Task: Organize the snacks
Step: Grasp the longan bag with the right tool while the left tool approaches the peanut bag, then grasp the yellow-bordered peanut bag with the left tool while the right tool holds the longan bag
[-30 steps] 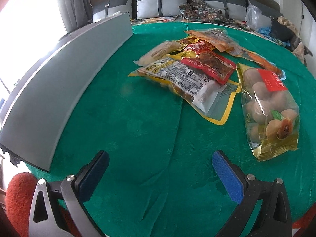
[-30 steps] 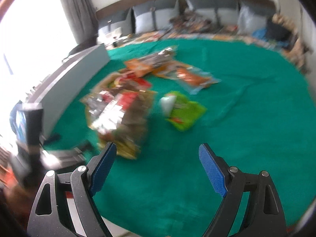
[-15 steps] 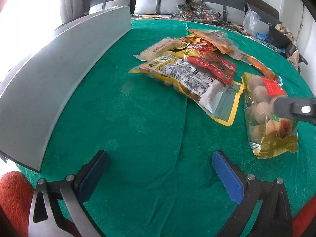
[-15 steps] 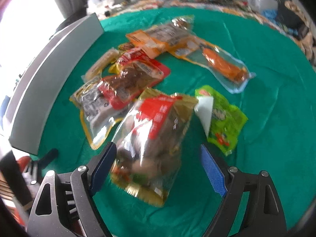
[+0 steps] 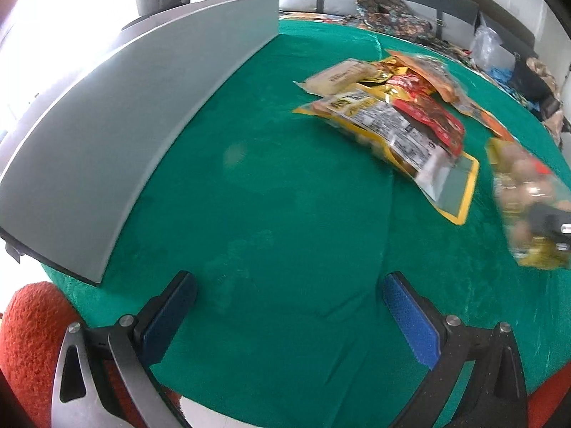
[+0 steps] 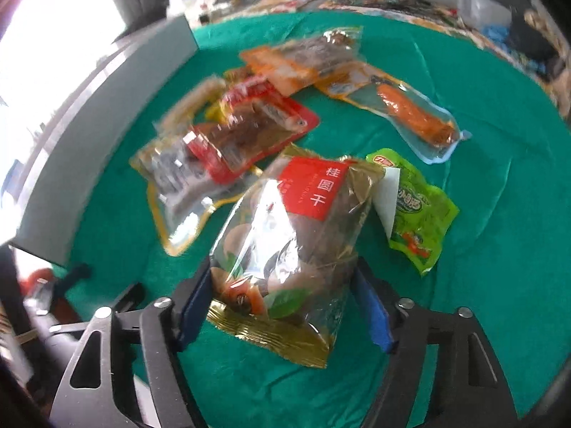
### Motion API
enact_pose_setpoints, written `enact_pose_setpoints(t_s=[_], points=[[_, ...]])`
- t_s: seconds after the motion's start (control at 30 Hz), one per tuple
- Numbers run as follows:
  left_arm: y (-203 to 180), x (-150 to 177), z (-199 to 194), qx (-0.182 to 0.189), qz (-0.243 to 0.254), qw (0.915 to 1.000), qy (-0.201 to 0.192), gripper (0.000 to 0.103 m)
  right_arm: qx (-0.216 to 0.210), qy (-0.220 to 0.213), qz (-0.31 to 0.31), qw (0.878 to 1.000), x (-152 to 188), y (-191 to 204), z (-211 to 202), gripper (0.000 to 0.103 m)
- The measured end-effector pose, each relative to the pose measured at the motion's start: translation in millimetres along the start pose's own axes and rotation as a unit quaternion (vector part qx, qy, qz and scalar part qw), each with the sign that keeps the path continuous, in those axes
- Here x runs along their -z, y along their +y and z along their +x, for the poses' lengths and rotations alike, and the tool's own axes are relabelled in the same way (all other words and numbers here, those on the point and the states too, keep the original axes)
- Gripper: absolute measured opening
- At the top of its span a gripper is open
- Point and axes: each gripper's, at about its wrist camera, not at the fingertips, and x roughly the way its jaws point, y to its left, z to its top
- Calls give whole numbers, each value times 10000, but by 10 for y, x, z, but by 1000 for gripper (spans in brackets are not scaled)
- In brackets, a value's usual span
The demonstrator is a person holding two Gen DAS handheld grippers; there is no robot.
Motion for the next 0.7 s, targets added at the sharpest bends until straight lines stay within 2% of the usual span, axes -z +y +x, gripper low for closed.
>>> enact_pose_setpoints(t_s=[0.1,0.17,0.27,0.37,0.43,0.53,0.57,0.63,0.7], points=[[-18,-19,5,68,24,10000,39,103,-323,-410,317,9981,21,-187,-318,73],[-23,-29,-23,358,-15,9993,59,103,-299,-740,462,9957,59,-327,-524,73],[-64,-165,-22,922,-233,9954,100,103,436,-1250,618,9893,188,-754,-797,74],[-297,-470,59,1269,-228,9915,168,103,1225,-1281,727,9815,257,-1156,-755,74],[-537,-683,131,1101,1,9938,134,103,1444,-1225,1024,9765,349,-1479,-717,74],[-768,-860,317,526,248,9980,236,103,1508,-1324,1302,9710,464,-1664,-734,74],[-765,-871,386,357,287,9984,319,103,1516,-1351,1341,9699,479,-1690,-706,74],[-624,-848,403,440,218,9981,367,103,1470,-1380,1362,9700,527,-1719,-696,75],[-395,-783,353,242,311,9986,339,103,1455,-1366,1278,9715,530,-1759,-665,75]])
